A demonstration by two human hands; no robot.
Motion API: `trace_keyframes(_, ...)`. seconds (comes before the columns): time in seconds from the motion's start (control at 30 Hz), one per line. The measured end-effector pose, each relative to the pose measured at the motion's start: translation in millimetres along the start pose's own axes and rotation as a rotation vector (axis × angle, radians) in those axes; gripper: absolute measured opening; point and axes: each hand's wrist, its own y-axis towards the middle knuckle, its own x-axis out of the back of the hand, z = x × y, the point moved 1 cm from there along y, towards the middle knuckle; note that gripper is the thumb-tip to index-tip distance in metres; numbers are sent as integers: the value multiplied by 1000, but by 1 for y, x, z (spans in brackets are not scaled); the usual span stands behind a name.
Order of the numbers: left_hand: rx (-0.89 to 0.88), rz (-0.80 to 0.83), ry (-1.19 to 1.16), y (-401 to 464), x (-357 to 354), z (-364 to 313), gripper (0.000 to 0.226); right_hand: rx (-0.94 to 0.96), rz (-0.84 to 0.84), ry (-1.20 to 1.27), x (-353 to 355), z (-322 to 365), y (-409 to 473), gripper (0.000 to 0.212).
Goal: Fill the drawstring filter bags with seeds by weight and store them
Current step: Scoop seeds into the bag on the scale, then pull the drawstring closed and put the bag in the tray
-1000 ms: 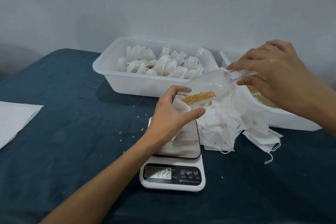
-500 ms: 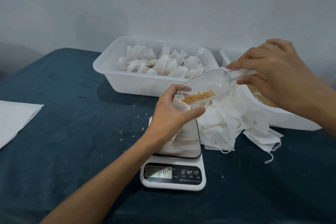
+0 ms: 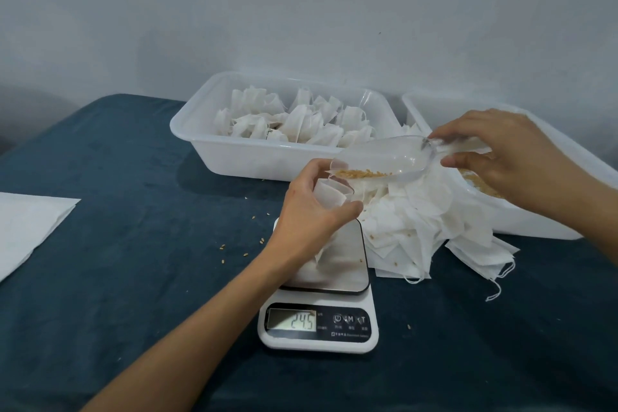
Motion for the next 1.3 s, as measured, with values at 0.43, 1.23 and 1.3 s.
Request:
trace_keyframes(0.43, 33, -20, 31, 1, -2, 6, 43, -758, 0, -75, -27, -129, -12, 25)
trace_keyframes(1.23, -172, -187, 137, 85, 46, -39, 37, -439, -441, 243, -87, -27, 27, 15)
trace_keyframes(1.3, -169, -265, 225, 119, 62, -48, 38, -445, -429, 280, -91, -30, 26, 14)
